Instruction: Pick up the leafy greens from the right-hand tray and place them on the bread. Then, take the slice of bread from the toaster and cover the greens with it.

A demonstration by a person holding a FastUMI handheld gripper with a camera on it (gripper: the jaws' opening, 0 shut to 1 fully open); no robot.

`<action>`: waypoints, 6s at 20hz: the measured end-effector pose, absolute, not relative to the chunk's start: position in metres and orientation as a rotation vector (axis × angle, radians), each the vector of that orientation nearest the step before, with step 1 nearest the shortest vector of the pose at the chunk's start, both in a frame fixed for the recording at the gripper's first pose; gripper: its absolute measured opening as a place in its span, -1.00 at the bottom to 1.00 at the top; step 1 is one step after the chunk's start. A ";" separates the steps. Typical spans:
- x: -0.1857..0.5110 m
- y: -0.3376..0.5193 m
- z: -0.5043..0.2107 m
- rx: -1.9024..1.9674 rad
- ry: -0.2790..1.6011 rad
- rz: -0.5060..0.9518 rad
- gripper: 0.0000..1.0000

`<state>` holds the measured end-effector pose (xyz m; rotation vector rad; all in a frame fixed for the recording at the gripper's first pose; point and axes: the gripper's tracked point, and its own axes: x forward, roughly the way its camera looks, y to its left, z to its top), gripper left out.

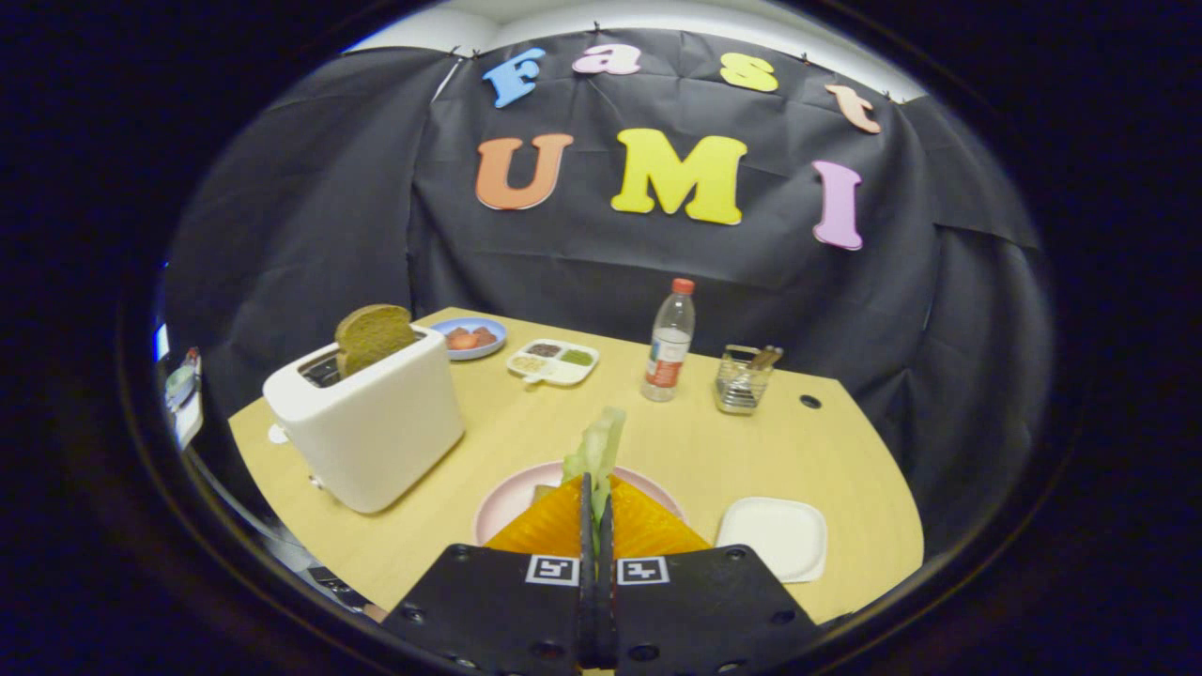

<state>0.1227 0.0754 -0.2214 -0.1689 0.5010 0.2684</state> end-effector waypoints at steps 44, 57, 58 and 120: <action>0.107 0.158 -0.179 -0.109 0.389 0.210 0.91; 0.169 0.296 -0.162 -0.060 0.450 0.281 0.89; 0.176 0.299 -0.165 -0.080 0.465 0.266 0.89; 0.152 0.091 -0.260 0.022 0.744 0.075 -0.85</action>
